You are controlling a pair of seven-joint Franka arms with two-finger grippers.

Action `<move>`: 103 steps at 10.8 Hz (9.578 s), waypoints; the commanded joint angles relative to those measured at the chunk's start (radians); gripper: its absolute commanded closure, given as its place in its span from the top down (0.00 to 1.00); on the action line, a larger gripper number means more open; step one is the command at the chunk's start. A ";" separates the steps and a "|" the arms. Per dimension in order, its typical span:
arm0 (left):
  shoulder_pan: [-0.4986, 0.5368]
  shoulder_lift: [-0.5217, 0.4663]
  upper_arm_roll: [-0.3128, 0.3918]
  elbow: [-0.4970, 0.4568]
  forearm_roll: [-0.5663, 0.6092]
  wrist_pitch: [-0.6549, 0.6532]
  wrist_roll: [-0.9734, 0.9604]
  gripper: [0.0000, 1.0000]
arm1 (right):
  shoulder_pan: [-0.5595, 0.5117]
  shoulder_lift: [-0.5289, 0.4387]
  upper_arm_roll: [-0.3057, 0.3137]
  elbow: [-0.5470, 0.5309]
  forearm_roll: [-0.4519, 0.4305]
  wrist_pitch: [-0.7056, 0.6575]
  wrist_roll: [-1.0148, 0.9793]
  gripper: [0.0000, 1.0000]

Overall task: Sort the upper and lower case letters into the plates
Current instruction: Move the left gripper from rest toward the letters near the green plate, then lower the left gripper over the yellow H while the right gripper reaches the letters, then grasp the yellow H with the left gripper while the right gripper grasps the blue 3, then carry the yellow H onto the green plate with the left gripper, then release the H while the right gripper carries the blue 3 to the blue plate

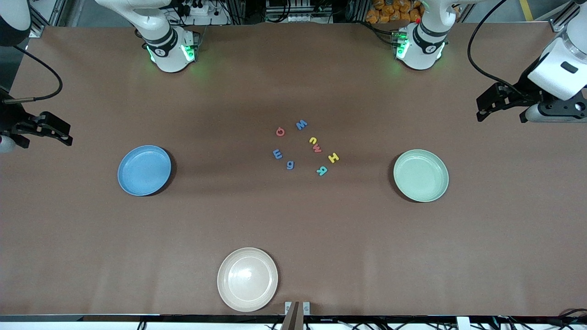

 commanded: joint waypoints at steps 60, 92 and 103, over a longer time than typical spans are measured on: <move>-0.510 0.664 -0.044 -0.283 0.101 0.728 -1.446 0.64 | 0.331 0.440 0.351 -0.249 0.004 0.672 0.266 0.92; -0.251 0.576 -0.042 -0.283 0.131 0.533 -1.048 0.24 | 0.477 0.640 0.356 -0.246 -0.289 0.765 0.751 0.35; -0.112 0.555 -0.042 -0.310 0.216 0.492 -0.894 1.00 | 0.321 0.459 0.353 -0.249 -0.123 0.512 0.646 0.00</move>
